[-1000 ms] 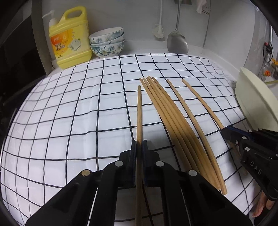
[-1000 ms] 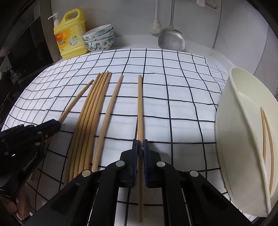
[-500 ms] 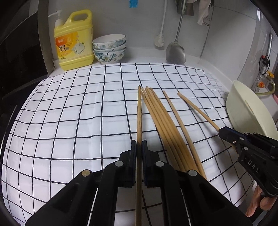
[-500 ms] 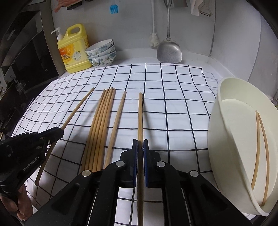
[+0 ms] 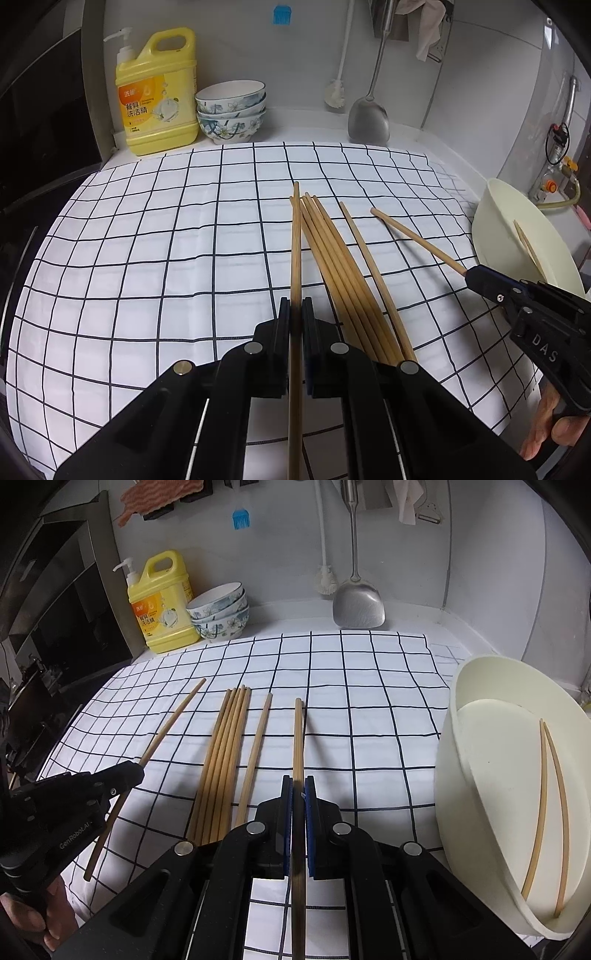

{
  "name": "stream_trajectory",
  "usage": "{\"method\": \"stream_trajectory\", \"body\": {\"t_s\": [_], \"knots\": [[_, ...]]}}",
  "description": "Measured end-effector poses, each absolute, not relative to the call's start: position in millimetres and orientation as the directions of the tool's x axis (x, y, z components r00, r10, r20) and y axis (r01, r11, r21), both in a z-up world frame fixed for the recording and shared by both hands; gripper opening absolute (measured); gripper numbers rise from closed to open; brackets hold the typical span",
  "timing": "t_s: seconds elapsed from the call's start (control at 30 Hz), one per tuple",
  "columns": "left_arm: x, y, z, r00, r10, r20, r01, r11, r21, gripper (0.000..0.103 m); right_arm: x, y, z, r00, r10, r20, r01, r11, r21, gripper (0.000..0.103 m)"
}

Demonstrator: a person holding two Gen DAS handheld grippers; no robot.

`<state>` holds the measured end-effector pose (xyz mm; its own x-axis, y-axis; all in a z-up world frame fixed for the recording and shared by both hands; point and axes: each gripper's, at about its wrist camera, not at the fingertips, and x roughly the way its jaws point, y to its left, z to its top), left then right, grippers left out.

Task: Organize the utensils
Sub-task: 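Lift the held chopsticks with both tools and carry them toward the basin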

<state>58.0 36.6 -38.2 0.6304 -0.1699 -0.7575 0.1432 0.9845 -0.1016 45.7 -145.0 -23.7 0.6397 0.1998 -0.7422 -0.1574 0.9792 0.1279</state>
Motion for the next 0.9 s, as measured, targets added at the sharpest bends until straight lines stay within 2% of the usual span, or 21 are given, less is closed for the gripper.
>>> {"method": "stream_trajectory", "body": {"t_s": [0.57, 0.9], "knots": [[54, 22, -18, 0.640, -0.214, -0.738, 0.181, 0.975, -0.126, 0.007, 34, -166, 9, 0.706, 0.209, -0.677, -0.125, 0.977, 0.170, 0.006], [55, -24, 16, 0.653, -0.281, -0.703, 0.259, 0.956, -0.140, 0.007, 19, -207, 34, 0.762, 0.130, -0.634, -0.018, 0.984, 0.180, 0.006]]}}
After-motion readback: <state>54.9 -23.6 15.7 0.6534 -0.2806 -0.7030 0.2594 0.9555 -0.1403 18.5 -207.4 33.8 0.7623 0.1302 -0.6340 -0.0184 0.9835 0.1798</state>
